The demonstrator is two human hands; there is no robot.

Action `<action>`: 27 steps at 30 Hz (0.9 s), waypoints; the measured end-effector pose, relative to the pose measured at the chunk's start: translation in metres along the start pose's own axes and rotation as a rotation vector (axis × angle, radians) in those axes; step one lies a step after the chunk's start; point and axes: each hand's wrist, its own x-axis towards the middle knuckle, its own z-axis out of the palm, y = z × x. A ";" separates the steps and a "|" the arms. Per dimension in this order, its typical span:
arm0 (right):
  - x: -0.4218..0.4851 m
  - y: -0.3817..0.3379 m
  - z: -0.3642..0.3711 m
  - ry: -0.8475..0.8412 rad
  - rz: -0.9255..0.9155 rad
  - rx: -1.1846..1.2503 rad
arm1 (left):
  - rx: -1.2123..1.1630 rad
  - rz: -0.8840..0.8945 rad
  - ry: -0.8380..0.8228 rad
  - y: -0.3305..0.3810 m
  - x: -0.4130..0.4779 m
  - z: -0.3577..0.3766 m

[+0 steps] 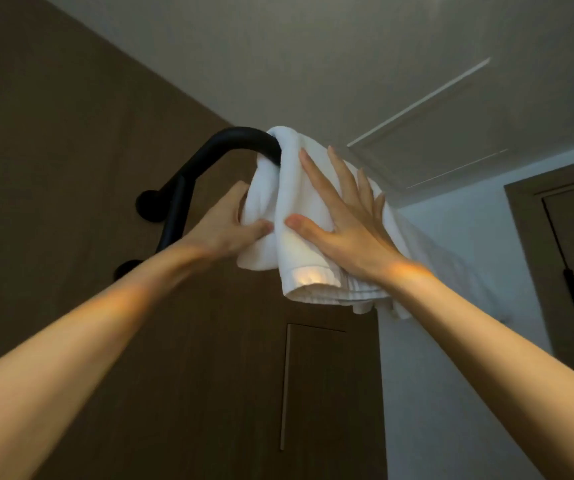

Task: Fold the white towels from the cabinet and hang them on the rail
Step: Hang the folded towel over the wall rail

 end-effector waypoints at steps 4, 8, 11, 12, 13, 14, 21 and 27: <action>0.004 -0.005 0.002 0.035 0.023 0.039 | -0.077 -0.052 0.044 0.009 -0.015 0.006; 0.006 -0.008 0.010 0.093 0.030 0.067 | -0.175 -0.092 0.098 0.015 -0.024 0.019; 0.009 -0.010 0.012 0.125 0.037 0.069 | -0.211 -0.136 0.119 0.019 -0.029 0.024; 0.009 -0.010 0.014 0.138 0.039 0.060 | -0.204 -0.145 0.111 0.020 -0.031 0.024; 0.008 -0.010 0.015 0.147 0.040 0.048 | -0.194 -0.150 0.094 0.021 -0.033 0.023; 0.008 -0.011 0.016 0.148 0.043 0.038 | -0.194 -0.153 0.078 0.023 -0.035 0.023; 0.009 -0.008 -0.024 0.024 0.059 0.087 | -0.114 -0.142 -0.070 0.027 -0.046 0.009; 0.011 -0.004 -0.019 0.014 0.067 0.055 | -0.053 -0.151 -0.062 0.026 -0.046 0.007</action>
